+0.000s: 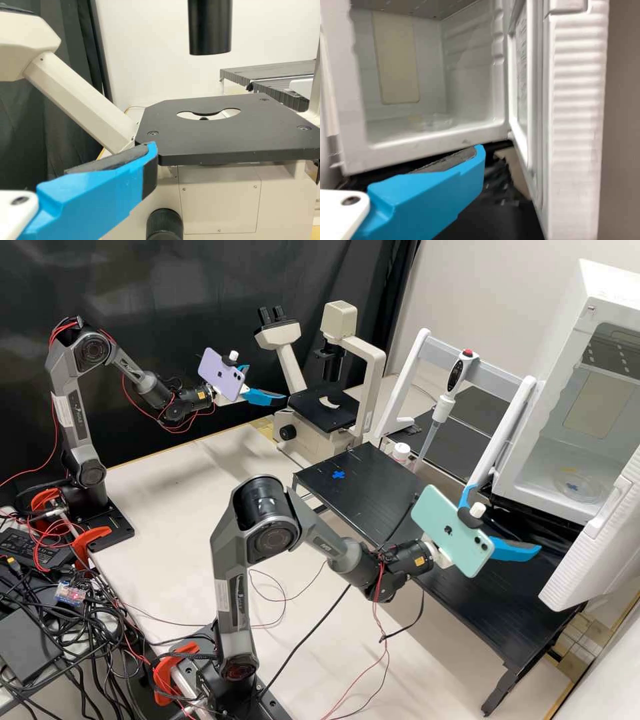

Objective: Move the petri dish to the microscope

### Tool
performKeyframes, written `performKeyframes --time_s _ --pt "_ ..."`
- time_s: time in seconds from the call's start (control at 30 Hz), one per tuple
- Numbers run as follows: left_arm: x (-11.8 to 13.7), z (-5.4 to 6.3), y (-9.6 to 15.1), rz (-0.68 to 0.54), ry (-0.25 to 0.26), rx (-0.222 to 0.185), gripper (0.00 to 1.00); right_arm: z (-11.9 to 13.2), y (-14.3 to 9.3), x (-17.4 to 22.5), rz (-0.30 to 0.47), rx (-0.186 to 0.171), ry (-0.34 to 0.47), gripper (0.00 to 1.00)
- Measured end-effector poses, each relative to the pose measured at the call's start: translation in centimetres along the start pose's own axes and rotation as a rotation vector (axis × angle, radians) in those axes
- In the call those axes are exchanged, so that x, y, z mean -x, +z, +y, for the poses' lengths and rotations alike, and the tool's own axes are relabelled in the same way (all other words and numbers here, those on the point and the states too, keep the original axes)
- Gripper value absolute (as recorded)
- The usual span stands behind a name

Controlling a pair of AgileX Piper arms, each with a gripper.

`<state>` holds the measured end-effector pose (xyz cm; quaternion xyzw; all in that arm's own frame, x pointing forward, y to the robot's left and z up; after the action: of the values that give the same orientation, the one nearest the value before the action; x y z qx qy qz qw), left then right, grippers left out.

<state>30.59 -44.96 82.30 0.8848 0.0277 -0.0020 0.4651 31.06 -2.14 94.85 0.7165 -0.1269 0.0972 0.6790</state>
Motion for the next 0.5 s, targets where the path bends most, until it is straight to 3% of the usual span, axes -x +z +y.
performKeyframes --time_s 0.17,0.3,0.5 --pt "0.0 0.0 0.0 0.000 0.000 0.000 1.00 0.7 0.3 -4.2 -0.040 0.001 0.004 1.00" --pt "0.0 0.0 0.0 0.000 0.000 0.000 1.00 0.6 0.5 -7.5 -0.092 -0.026 -0.003 1.00" --pt "0.0 0.0 0.0 0.000 0.000 0.000 1.00 0.6 -0.5 -12.1 -0.091 0.011 -0.019 1.00"
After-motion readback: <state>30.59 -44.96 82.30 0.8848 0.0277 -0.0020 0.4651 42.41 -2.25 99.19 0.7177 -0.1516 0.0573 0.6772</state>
